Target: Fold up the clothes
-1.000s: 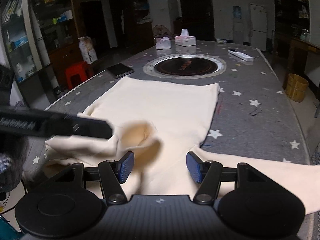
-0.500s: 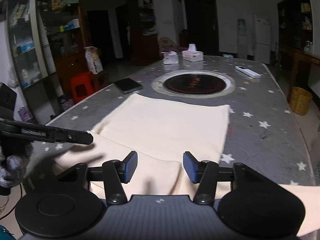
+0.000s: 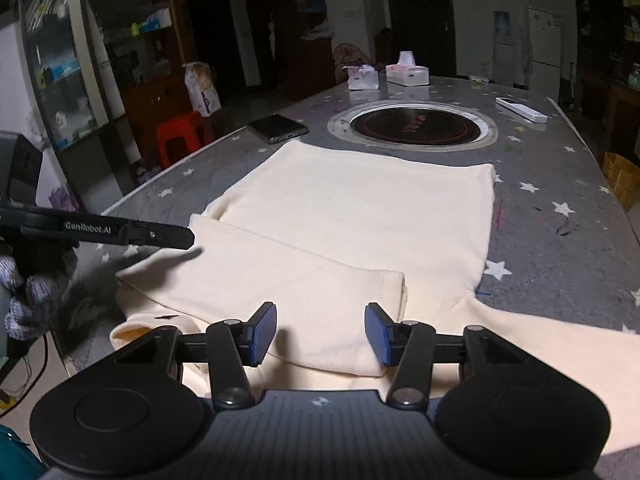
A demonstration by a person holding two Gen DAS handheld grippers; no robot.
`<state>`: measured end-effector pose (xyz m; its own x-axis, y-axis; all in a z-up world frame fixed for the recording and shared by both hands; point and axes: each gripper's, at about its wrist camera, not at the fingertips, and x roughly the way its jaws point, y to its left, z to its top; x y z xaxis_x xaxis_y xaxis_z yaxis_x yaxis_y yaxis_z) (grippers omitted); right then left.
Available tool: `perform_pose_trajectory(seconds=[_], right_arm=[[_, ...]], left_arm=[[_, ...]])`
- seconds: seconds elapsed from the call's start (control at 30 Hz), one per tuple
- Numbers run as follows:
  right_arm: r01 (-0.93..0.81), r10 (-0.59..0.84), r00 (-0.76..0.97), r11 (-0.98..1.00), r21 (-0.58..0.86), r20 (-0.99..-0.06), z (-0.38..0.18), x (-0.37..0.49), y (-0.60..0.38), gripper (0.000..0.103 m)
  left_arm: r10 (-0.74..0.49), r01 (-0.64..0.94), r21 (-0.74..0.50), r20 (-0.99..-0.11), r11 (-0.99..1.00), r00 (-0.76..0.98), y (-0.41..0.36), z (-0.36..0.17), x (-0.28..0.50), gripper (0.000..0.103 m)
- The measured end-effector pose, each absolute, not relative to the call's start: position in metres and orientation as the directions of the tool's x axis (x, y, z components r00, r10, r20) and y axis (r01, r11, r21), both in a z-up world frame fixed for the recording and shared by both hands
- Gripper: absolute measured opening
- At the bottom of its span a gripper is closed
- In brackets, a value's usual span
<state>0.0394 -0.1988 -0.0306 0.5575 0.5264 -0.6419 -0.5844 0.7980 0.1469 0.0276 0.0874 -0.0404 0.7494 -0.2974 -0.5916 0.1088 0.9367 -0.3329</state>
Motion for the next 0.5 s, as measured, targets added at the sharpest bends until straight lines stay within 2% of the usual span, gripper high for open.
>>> perform_pose_trajectory(seconds=[0.17,0.5], right_arm=[[-0.576,0.519,0.557,0.804,0.149,-0.648,-0.037,0.035,-0.204,0.05],[-0.508,0.513,0.599,0.837,0.203,-0.614,-0.035,0.023,-0.229,0.05]], left_arm=[[-0.287,0.099,-0.328,-0.595,0.94,0.751,0.086,-0.041,0.027,0.024],[-0.261,0.082,-0.312,-0.593,0.947,0.762,0.079,-0.036,0.023,0.043]])
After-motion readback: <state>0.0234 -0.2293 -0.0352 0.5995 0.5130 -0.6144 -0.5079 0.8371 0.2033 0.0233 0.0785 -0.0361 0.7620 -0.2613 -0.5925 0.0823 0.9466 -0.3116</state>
